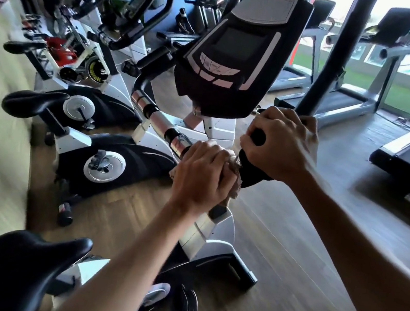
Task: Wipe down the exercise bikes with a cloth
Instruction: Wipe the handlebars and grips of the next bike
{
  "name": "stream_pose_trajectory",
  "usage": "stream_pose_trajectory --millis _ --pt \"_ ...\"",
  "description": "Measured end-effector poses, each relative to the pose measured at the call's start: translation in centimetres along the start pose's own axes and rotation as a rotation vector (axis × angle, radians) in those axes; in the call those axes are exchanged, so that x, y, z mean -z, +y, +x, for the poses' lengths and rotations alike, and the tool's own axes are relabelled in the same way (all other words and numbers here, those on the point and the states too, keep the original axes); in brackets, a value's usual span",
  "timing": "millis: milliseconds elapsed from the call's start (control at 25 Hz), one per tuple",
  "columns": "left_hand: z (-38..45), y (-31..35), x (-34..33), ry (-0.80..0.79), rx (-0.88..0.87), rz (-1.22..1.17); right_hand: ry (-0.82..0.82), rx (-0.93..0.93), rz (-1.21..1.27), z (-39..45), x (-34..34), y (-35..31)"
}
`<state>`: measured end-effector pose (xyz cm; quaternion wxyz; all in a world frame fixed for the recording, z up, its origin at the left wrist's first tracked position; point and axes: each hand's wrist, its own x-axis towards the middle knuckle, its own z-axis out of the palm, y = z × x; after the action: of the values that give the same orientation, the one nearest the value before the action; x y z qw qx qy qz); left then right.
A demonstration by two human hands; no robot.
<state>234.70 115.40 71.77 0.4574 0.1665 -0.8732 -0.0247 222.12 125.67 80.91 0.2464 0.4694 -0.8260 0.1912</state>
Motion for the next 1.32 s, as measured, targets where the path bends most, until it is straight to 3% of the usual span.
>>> stream_pose_trajectory --millis 120,200,360,560,640,760,840,1000,1080,1240,1320 --pt "-0.9 4.5 -1.1 0.007 0.245 0.079 0.001 -0.01 -0.007 0.0 -0.1 -0.3" --pt "-0.9 4.0 -0.7 0.001 0.157 0.07 0.007 -0.01 -0.008 0.0 -0.1 -0.3" --pt "-0.1 -1.7 -0.2 0.017 -0.211 -0.052 0.017 -0.029 -0.043 0.0 -0.2 -0.7" --pt "-0.9 3.1 0.2 -0.071 0.091 0.014 -0.022 -0.065 -0.075 -0.1 0.1 -1.1" --pt "-0.7 2.4 0.8 -0.129 0.025 0.009 -0.044 -0.07 -0.085 -0.2 0.2 -1.3" --pt "0.9 -2.4 1.1 -0.244 -0.233 -0.11 -0.073 -0.079 -0.113 -0.2 0.2 -1.6" --pt "2.1 -3.7 0.7 -0.298 -0.276 -0.135 -0.073 -0.099 -0.124 -0.1 0.2 -1.8" --pt "0.5 0.3 0.7 -0.244 -0.11 -0.028 -0.048 -0.141 -0.109 0.0 0.1 -2.0" --pt "0.3 0.4 0.6 -0.226 -0.151 0.0 -0.051 -0.144 -0.111 0.1 0.1 -2.1" --pt "1.3 -3.4 -0.6 -0.128 -0.397 -0.099 -0.077 -0.133 -0.089 0.0 0.4 -2.1" --pt "0.8 -2.6 -0.9 -0.078 -0.307 -0.099 -0.065 -0.151 -0.056 0.0 0.5 -2.2"
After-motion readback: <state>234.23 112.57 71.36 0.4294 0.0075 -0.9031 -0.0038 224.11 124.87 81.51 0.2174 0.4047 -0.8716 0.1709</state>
